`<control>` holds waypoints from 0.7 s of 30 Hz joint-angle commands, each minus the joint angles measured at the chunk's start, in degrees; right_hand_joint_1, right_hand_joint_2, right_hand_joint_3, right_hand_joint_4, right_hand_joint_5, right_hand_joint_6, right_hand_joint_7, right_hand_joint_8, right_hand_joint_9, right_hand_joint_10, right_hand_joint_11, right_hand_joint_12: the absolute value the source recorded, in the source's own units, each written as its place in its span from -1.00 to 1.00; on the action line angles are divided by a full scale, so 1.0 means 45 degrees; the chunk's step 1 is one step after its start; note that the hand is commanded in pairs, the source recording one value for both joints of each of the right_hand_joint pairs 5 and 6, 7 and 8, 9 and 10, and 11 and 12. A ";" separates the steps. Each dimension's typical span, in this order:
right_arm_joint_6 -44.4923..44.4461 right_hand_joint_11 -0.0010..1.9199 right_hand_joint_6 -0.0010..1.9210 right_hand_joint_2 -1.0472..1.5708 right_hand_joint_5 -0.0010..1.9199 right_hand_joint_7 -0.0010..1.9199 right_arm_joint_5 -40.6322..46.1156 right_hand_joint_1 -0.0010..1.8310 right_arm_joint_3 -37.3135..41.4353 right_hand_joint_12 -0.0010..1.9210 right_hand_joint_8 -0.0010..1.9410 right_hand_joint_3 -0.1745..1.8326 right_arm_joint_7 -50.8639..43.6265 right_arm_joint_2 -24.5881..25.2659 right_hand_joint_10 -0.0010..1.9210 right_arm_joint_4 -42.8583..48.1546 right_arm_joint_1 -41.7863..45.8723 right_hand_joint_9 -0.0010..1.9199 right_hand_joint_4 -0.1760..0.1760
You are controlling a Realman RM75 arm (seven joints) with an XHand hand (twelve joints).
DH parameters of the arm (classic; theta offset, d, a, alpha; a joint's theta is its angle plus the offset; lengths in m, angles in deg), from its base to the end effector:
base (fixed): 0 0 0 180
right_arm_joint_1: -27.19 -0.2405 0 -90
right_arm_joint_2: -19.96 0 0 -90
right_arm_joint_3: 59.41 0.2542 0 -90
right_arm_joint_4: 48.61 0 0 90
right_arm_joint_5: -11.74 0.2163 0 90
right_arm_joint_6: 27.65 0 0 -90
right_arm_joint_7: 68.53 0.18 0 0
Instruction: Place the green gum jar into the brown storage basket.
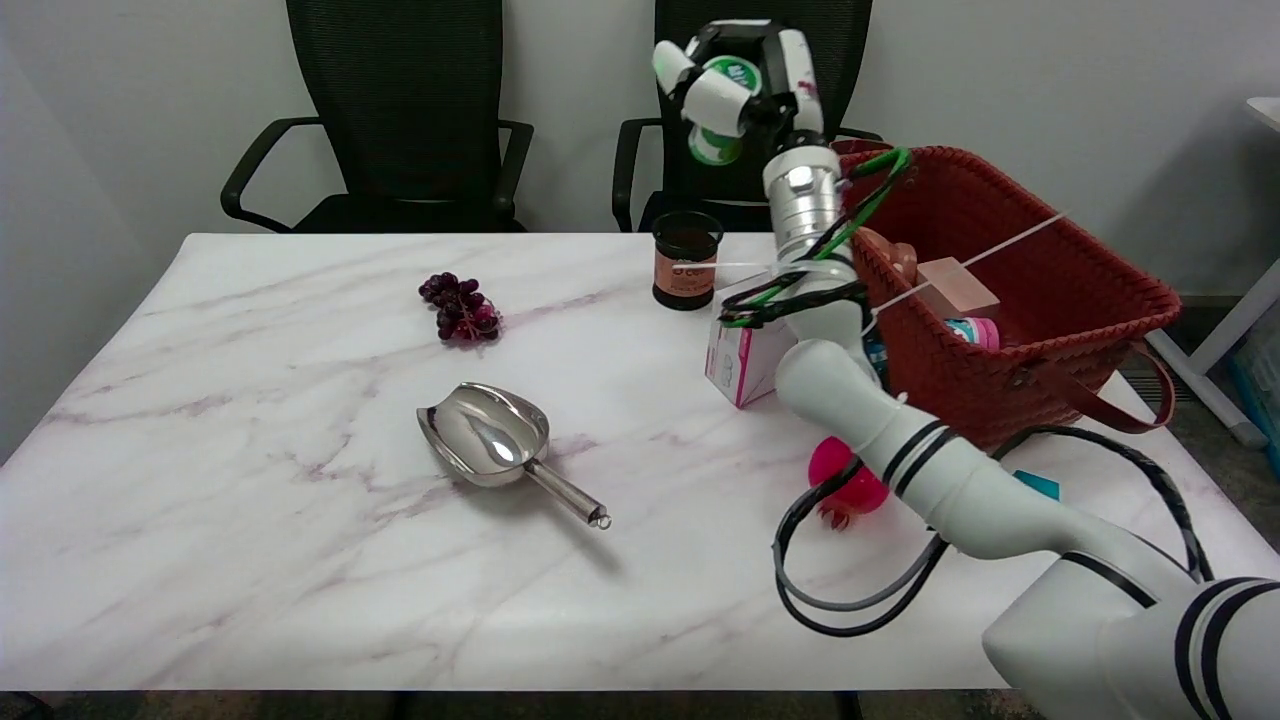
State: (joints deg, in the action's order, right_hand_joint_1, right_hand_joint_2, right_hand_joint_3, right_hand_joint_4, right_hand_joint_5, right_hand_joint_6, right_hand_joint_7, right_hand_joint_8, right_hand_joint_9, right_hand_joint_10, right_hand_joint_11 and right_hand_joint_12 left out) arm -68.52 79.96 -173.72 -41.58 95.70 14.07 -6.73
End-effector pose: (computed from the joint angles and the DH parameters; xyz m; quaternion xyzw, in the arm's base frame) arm -0.1164 -0.4984 0.2971 0.5716 -0.2121 0.6081 0.5084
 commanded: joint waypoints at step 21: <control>0.1820 0.59 1.00 1.00 1.00 0.69 0.0638 0.37 0.5690 0.59 0.67 -0.18 -0.2478 -0.3280 0.56 0.1312 0.3080 0.56 0.00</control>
State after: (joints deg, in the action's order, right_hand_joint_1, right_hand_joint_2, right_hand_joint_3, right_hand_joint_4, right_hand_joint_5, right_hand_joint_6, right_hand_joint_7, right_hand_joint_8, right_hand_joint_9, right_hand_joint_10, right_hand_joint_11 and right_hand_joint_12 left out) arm -66.17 80.25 -160.47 -50.00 85.87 19.69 -1.39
